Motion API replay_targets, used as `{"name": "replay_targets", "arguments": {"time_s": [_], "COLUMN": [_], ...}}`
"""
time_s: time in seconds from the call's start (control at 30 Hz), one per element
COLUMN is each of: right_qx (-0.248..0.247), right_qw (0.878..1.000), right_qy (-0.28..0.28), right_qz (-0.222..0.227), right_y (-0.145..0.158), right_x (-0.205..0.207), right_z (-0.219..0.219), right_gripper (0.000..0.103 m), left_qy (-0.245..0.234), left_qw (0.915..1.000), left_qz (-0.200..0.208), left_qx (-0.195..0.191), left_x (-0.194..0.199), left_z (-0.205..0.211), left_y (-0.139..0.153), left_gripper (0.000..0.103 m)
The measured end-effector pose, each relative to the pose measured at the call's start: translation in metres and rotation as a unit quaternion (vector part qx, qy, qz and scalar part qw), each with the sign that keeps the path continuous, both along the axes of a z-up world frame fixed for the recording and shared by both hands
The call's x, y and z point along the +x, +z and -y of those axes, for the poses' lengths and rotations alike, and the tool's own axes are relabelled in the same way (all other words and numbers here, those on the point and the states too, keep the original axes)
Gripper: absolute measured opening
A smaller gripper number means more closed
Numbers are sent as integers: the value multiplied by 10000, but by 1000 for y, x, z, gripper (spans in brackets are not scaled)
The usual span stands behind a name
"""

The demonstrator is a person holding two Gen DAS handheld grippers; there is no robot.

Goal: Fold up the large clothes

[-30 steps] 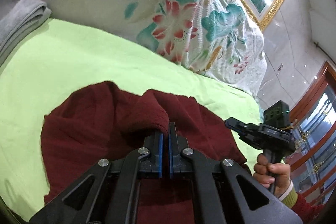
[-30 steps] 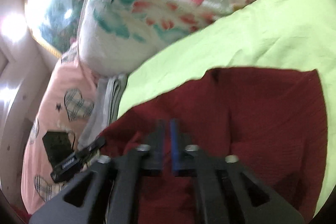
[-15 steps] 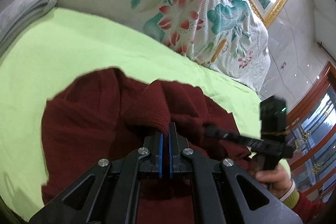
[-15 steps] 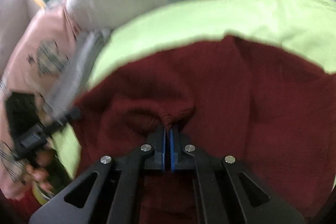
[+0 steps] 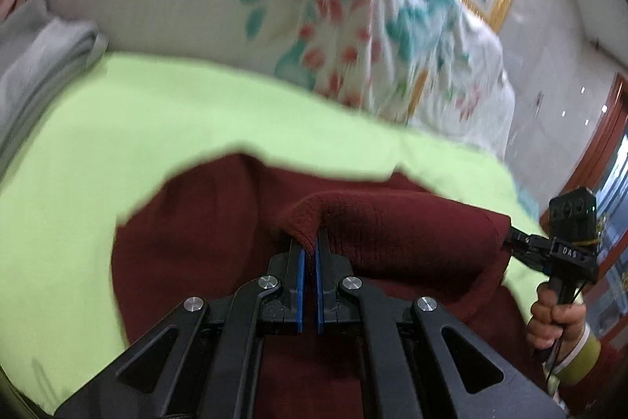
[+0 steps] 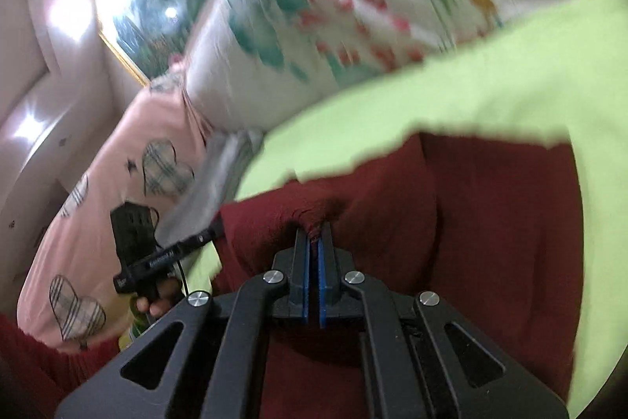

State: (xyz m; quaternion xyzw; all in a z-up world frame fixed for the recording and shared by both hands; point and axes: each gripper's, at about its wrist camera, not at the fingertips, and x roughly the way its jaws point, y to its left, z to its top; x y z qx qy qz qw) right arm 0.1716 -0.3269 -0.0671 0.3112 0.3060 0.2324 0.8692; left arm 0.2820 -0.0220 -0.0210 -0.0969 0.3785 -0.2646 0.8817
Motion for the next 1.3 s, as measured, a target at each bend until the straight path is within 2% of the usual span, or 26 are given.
{"name": "replay_targets", "arguments": {"time_s": [0.13, 0.2, 0.23, 0.27, 0.33, 0.4, 0.47, 0.53, 0.67, 0.7, 0.73, 0.77, 0.8, 0.87, 0.93, 1.07, 1.17, 1.23, 1.3], "right_qx": [128, 99, 33, 23, 63, 144, 24, -207, -561, -589, -604, -603, -610, -732, -861, -1029, -776, -671, -716], "right_qw": [9984, 9973, 9971, 9970, 9977, 9985, 9979, 9964, 9891, 9873, 9846, 9828, 9816, 9810, 9774, 9702, 9724, 9749, 9764], "right_qy": [244, 289, 262, 236, 37, -140, -378, -504, -723, -725, -661, -607, -601, -856, -1108, -1183, -1182, -1249, -1278], "right_qz": [-490, -669, -719, -733, -678, -508, -528, -643, -1151, -1287, -1500, -1634, -1706, -1581, -1579, -1848, -1855, -1717, -1587], "right_y": [-28, -30, -29, -26, -18, -10, -1, 2, -7, -12, -21, -27, -30, -25, -23, -38, -35, -23, -13], "right_x": [-17, -17, -18, -18, -23, -25, -22, -13, 15, 21, 30, 33, 36, 32, 28, 30, 25, 13, -1], "right_z": [-5, -7, -6, -6, 3, 10, 16, 15, 8, 7, 5, 4, 3, 10, 18, 20, 21, 20, 17], "right_gripper": [7, 7, 12, 19, 58, 62, 62, 62, 59, 54, 35, 20, 4, 3, 3, 3, 7, 17, 22], "left_qy": [-60, -69, -76, -86, -67, -54, -35, 14, 16, 1, -20, -25, -20, 167, 256, 361, 408, 455, 502], "left_qw": [9991, 9989, 9988, 9986, 9983, 9976, 9966, 9962, 9957, 9958, 9958, 9960, 9963, 9953, 9936, 9918, 9922, 9926, 9925], "left_qz": [-388, -444, -474, -522, -585, -652, -735, -768, -901, -913, -910, -875, -812, -673, -745, -931, -997, -1015, -1039], "left_qx": [128, 134, 104, 81, -6, -204, -374, -411, -194, -23, 85, 175, 284, 680, 812, 797, 622, 492, 413], "left_x": [-22, -30, -34, -37, -40, -42, -40, -35, -24, -23, -22, -23, -23, -25, -24, -26, -32, -40, -50], "left_z": [-11, -15, -18, -21, -26, -32, -35, -32, -12, -5, 0, 4, 7, 11, 10, 6, 1, -5, -11], "left_y": [-25, -27, -26, -26, -22, -18, -15, -11, -14, -17, -19, -20, -20, -20, -26, -38, -36, -33, -31], "left_gripper": [3, 3, 3, 3, 3, 6, 24, 33, 35, 33, 30, 11, 0, 3, 3, 4, 5, 7, 8]}}
